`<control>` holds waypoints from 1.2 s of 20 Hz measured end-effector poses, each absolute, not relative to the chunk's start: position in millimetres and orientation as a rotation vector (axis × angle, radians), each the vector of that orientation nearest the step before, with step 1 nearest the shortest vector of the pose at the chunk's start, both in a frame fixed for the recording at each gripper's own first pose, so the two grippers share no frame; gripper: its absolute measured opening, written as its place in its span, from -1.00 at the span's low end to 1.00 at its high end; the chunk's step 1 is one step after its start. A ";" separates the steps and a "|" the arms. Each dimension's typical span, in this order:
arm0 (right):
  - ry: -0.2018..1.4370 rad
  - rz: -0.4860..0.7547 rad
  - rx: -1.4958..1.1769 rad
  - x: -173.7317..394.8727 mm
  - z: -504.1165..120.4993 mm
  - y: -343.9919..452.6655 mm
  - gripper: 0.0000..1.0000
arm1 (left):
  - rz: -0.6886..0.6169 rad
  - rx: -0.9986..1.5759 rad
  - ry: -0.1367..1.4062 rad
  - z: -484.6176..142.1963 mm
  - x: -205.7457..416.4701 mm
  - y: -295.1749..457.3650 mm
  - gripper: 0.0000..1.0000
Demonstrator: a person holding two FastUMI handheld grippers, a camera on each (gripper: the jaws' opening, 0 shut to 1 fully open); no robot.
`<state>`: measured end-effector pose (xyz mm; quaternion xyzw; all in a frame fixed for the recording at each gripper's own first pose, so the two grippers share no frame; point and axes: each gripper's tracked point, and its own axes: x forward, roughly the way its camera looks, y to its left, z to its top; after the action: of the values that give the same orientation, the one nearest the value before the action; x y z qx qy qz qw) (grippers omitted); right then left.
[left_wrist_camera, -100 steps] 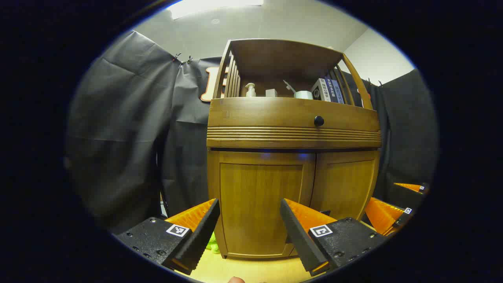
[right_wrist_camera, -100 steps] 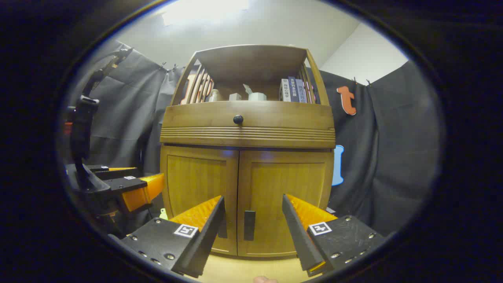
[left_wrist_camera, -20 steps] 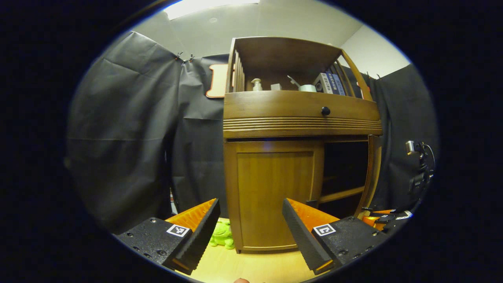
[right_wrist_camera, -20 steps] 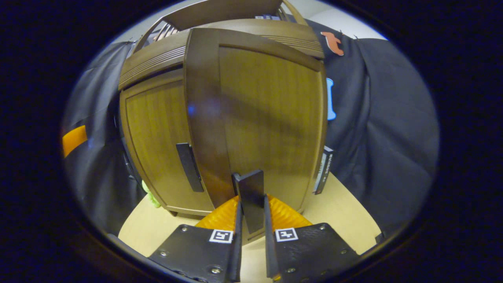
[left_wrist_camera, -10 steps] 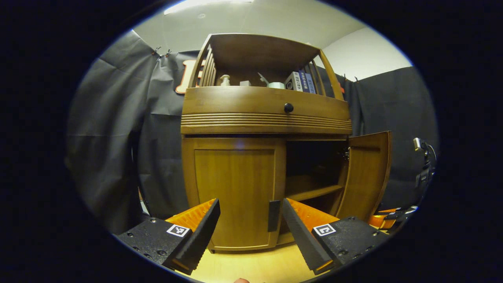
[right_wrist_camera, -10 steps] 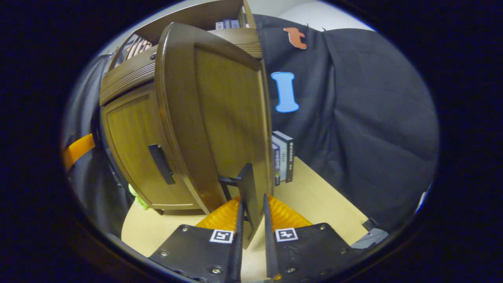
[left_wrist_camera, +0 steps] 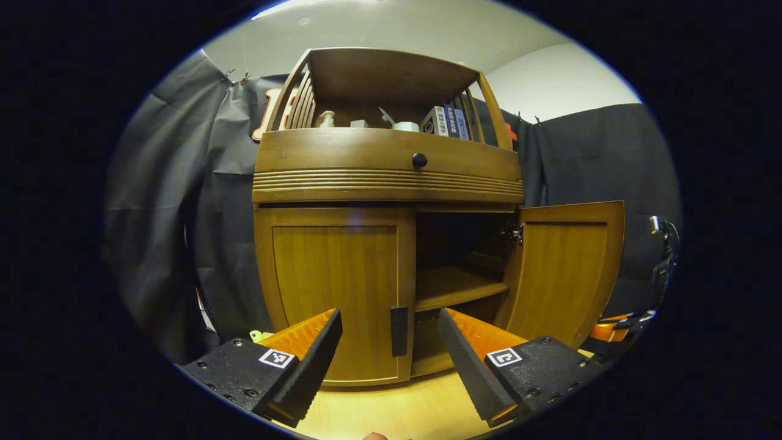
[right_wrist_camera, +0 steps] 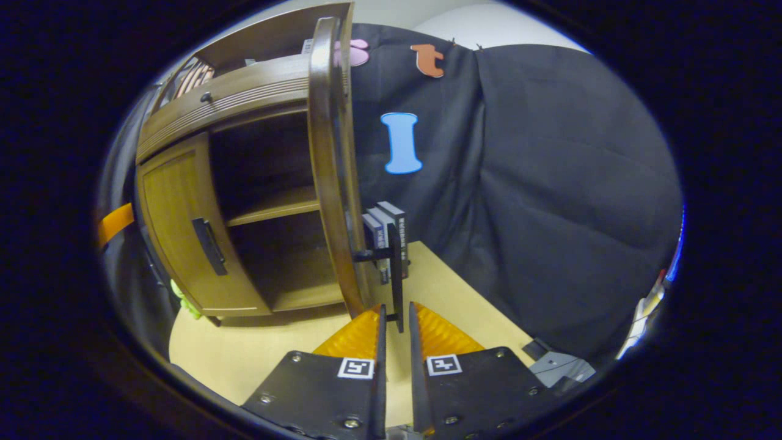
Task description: Open the right door of the double-door shoe cabinet with the right hand, and open the left door with the left hand.
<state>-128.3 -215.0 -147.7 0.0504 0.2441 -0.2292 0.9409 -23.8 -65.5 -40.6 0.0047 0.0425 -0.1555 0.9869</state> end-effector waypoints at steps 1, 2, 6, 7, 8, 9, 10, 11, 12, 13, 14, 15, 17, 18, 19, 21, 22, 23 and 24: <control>0.500 -0.488 0.096 -131.8 -146.3 -225.2 -0.65 | -0.310 0.010 0.093 -42.6 -24.1 -66.5 0.96; 0.500 -0.504 0.088 -134.4 -146.5 -233.8 -0.66 | -0.310 0.009 0.101 -45.4 -24.1 -68.0 0.96; 0.498 -0.458 0.104 -129.1 -151.2 -237.0 -0.65 | -0.304 0.008 0.119 -51.2 -22.6 -73.8 0.94; 0.499 -0.471 0.069 -129.1 -150.6 -240.2 -0.46 | -0.302 0.008 0.122 -51.8 -20.9 -76.1 0.97; 0.503 -0.465 0.044 -130.4 -144.6 -237.4 -0.55 | -0.298 0.006 0.125 -52.7 -19.2 -77.4 0.97; 0.508 -0.463 0.030 -130.7 -144.4 -237.1 -0.55 | -0.295 0.005 0.128 -53.8 -17.7 -78.8 0.97; 0.509 -0.462 0.023 -130.6 -144.6 -236.9 -0.55 | -0.291 0.004 0.131 -55.2 -15.4 -80.8 0.97; 0.507 -0.462 0.025 -129.6 -142.3 -237.7 -0.55 | -0.289 0.005 0.133 -56.1 -13.3 -83.9 0.97; 0.504 -0.463 0.035 -131.2 -140.1 -239.5 -0.55 | -0.286 0.007 0.134 -57.7 -8.9 -84.8 0.97; 0.501 -0.459 0.053 -131.4 -138.9 -239.7 -0.55 | -0.286 0.008 0.134 -57.7 -4.4 -87.3 0.97; 0.498 -0.456 0.075 -132.9 -138.0 -240.4 -0.55 | -0.289 0.006 0.132 -57.2 1.6 -90.8 0.96; 0.494 -0.457 0.089 -133.9 -135.9 -241.2 -0.55 | -0.290 0.003 0.130 -57.5 7.7 -93.7 0.93; 0.482 -0.467 0.107 -139.0 -131.6 -245.2 -0.55 | -0.290 -0.002 0.135 -61.3 18.9 -99.2 0.90; 0.475 -0.471 0.115 -142.9 -129.1 -247.5 -0.54 | -0.290 -0.005 0.146 -65.9 27.2 -102.1 0.83; 0.463 -0.474 0.127 -145.2 -125.9 -248.0 -0.54 | -0.293 -0.009 0.159 -70.1 34.6 -105.8 0.73; 0.449 -0.494 0.148 -152.2 -122.8 -249.9 -0.54 | -0.296 -0.014 0.184 -79.9 50.1 -111.9 0.65; 0.445 -0.511 0.150 -158.1 -123.1 -252.5 -0.54 | -0.298 -0.017 0.192 -85.0 58.8 -115.0 0.60; 0.442 -0.530 0.149 -162.0 -122.0 -254.7 -0.54 | -0.298 -0.020 0.203 -90.0 65.7 -117.0 0.60; 0.440 -0.544 0.147 -166.4 -123.4 -256.1 -0.53 | -0.295 -0.024 0.217 -96.5 74.1 -118.9 0.51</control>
<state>-166.4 -256.1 -123.4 0.0717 0.2155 -0.2663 0.9368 74.1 -118.9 -96.5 -0.0120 0.1080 -0.1469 0.9832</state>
